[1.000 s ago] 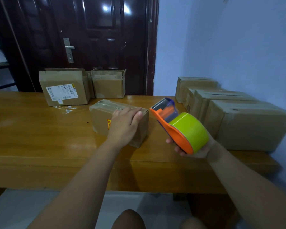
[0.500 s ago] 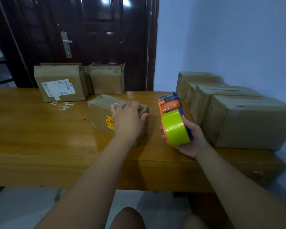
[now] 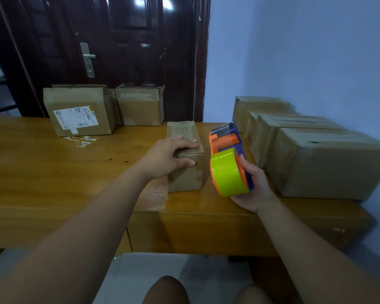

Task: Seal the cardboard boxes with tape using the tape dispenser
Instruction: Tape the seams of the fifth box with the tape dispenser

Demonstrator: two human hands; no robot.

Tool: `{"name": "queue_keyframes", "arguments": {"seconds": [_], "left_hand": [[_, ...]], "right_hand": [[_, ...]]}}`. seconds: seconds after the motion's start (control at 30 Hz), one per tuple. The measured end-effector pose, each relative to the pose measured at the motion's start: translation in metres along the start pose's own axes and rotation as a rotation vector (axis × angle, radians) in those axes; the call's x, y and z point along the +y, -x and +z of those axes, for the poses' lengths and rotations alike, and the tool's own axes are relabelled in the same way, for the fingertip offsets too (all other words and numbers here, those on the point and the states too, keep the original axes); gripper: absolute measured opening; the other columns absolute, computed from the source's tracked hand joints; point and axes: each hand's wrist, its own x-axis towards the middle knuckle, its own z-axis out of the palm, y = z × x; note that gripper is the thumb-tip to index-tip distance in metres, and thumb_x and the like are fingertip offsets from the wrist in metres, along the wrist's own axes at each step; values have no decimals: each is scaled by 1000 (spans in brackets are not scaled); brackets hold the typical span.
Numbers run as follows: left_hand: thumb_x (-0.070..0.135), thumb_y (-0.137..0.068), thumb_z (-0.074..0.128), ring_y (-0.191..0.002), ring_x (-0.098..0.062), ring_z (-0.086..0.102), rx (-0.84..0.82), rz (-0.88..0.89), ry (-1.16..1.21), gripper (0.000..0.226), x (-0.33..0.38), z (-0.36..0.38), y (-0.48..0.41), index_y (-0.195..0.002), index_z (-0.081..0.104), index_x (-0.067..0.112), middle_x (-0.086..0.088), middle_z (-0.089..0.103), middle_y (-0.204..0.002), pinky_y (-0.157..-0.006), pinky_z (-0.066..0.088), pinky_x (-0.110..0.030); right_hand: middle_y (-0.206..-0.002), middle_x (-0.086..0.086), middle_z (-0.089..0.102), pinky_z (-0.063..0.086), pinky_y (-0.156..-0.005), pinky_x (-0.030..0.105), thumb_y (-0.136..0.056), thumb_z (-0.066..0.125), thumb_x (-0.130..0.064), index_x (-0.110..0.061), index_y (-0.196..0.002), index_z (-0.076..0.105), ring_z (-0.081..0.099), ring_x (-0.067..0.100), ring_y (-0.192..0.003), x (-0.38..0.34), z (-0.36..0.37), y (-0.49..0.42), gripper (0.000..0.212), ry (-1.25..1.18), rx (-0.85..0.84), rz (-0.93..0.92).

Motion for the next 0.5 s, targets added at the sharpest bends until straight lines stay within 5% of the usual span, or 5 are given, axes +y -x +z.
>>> {"name": "queue_keyframes", "arguments": {"seconds": [0.2, 0.33, 0.5], "left_hand": [[31, -87, 64, -142, -16, 10, -25, -14, -77, 51, 4, -3, 4, -135, 47, 37, 11, 23, -154, -114, 9, -40], [36, -91, 57, -141, -15, 12, -46, -76, -217, 58, 6, -2, 10, -143, 33, 38, 9, 22, -154, -114, 9, -40], [36, -95, 50, -120, -6, 42, 330, -205, 150, 42, 46, 11, 22, -136, 47, 25, 7, 49, -135, -103, 32, -26]], "right_hand": [[-110, 8, 70, 57, -67, 32, -88, 49, -38, -21, -112, 68, 70, 24, -94, -2, 8, 6, 36, -4, 74, 17], [-105, 7, 72, 56, -65, 32, -87, 47, -40, -20, -108, 69, 71, 23, -91, -3, 12, 6, 36, 24, 90, 26], [-118, 11, 67, 50, -82, 40, -83, 54, -43, -17, -121, 62, 63, 29, -107, -3, 11, 6, 47, 105, 140, 42]]}}
